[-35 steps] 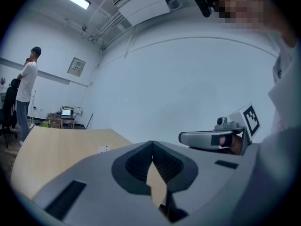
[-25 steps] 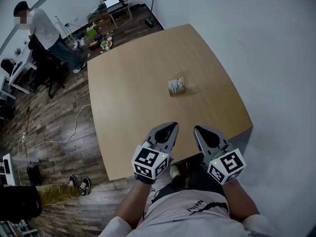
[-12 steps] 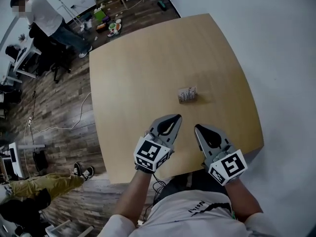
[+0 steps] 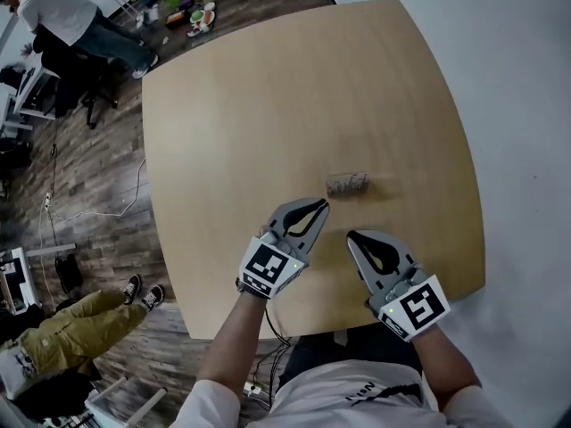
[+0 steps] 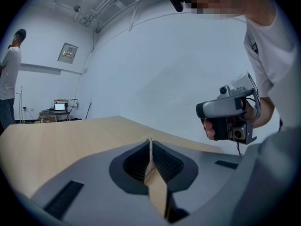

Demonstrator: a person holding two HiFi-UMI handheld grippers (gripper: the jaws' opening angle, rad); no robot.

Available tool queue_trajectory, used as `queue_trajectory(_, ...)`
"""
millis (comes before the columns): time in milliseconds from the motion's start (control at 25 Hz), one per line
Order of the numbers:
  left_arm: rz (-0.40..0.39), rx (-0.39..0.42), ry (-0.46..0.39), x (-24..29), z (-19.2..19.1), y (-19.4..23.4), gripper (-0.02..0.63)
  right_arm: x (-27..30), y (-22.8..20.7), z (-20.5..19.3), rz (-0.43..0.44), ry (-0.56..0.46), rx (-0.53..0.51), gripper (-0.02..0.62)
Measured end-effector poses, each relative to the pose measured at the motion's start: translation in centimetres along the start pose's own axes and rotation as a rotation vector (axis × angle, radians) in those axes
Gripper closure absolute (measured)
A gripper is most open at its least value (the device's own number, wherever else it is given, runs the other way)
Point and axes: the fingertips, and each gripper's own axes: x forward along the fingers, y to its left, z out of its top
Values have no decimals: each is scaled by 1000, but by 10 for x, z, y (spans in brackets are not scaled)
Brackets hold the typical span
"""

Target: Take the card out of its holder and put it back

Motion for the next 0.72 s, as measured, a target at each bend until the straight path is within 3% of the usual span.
queue_trajectory(280,-60,17,1,20,-24,20,589,12,-9,-22,51,11,15,580)
queue_trajectory(480,-102,6,42,30,-58,25,518,9,-7,-36,85,22,21,580)
queue_trajectory(720,-163,35,57,52,-49,32,500,12,-14,-34,100,37,28,580)
